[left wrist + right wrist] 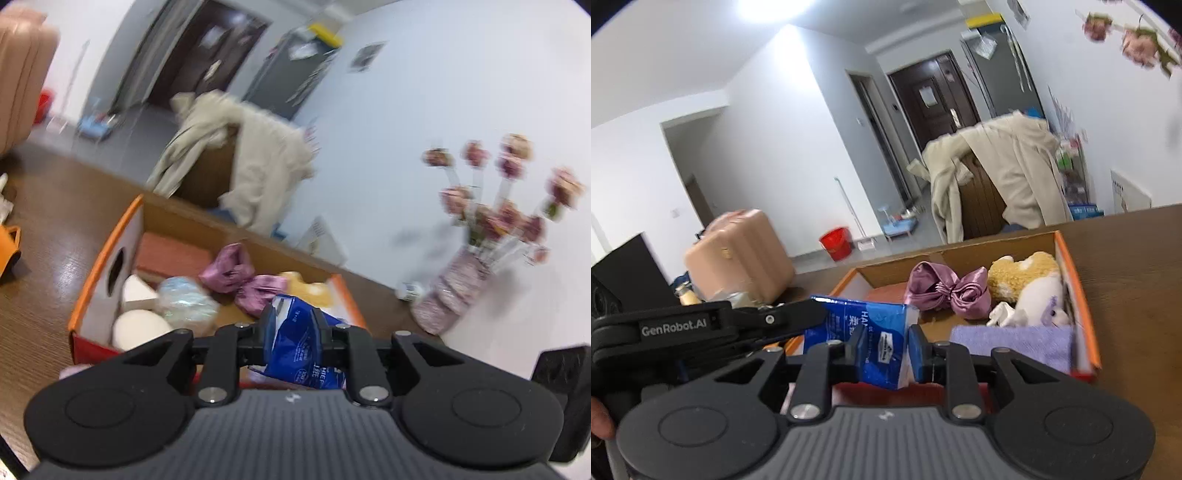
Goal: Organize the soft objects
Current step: 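Carry the blue box into the cardboard box with both grippers and open them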
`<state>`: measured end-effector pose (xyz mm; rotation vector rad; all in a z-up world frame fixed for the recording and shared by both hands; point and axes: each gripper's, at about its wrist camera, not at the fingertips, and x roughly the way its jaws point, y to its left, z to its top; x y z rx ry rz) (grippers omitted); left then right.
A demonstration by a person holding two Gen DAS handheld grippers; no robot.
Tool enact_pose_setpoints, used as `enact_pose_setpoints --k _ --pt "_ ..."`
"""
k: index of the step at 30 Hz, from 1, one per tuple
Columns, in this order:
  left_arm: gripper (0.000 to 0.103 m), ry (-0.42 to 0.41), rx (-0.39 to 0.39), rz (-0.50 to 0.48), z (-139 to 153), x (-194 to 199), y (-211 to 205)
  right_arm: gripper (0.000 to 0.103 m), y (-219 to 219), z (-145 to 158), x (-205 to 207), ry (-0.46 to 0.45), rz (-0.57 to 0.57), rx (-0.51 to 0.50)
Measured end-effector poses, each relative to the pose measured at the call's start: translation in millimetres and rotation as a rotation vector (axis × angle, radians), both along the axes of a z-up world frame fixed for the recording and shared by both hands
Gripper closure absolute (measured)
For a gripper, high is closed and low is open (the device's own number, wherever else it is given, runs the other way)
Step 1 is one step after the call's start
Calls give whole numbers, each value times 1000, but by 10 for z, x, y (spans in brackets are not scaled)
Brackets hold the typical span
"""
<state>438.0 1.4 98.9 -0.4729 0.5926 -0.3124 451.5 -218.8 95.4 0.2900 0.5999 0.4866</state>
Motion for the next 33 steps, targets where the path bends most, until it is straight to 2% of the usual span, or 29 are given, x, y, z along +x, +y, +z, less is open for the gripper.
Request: enact_pose_setpoints --k 5,9,10,11,15,16,17,18,24,26,29,31,33 --pt "84 130 34 51 -269 444 136 78 252 -284 450 127 18 -36" --pt "83 151 118 1 -429 435 73 75 263 -416 481 160 7 -49" --pt "80 155 140 -8 -468 428 50 75 261 -437 490 169 0 -51" --pt "71 155 152 -8 -486 430 38 73 257 -447 488 170 -4 -55" --pt "64 128 139 20 -496 394 100 70 269 -495 520 179 29 -70" --pt "57 124 134 21 -474 387 121 69 260 -488 519 179 34 -67" --pt "51 117 134 27 -453 364 140 65 246 -475 511 176 35 -59" --pt "50 108 137 35 -429 346 151 63 231 -455 498 173 37 -51" --pt "39 64 180 57 -224 112 262 62 94 -185 297 102 7 -41" --pt "36 49 220 67 -158 -29 295 56 43 -86 156 69 -5 -54" --pt "25 -16 288 80 -81 -376 354 50 -46 33 -155 1 -29 -90" --pt "20 -79 341 92 -73 -677 390 47 -109 79 -400 -45 -49 -113" --pt "18 -107 369 109 -91 -932 418 40 -174 85 -658 -85 -70 -130"
